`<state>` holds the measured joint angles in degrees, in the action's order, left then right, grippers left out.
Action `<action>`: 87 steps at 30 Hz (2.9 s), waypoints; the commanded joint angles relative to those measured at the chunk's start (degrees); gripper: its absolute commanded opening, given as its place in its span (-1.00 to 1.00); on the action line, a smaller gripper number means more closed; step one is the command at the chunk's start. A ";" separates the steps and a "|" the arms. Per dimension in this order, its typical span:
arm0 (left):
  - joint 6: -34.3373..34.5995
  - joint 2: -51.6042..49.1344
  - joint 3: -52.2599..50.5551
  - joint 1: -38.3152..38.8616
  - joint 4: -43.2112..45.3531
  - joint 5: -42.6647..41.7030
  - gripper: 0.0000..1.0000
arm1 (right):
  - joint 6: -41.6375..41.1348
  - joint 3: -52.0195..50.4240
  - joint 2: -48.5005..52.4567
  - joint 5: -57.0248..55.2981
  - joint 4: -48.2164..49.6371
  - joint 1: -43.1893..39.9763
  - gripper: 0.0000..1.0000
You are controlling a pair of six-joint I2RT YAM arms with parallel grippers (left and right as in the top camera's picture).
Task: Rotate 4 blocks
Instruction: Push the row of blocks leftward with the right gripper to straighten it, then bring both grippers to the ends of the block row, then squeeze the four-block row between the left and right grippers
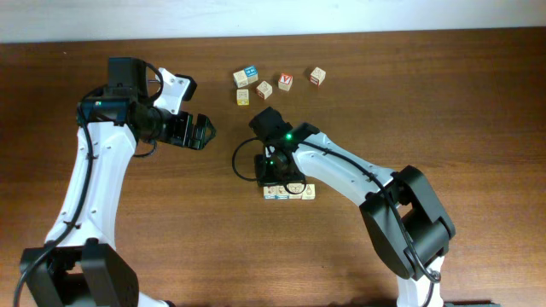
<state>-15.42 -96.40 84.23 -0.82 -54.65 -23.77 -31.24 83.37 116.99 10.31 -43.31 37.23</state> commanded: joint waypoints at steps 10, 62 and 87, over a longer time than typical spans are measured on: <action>-0.31 -0.02 0.20 0.02 -0.07 -0.28 0.98 | 8.76 8.59 -6.43 3.80 -6.86 -6.99 -0.92; 35.06 -4.26 -34.62 19.37 34.47 -8.50 -1.00 | 11.67 -25.24 -14.62 22.82 7.15 -28.09 -0.92; 34.62 -4.26 -34.60 18.56 34.21 -9.55 -1.00 | 13.68 -25.31 -10.43 26.60 6.45 -24.74 -0.92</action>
<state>20.56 -100.20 50.09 18.39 -20.32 -32.21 -18.41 58.65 106.08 35.94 -36.77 11.90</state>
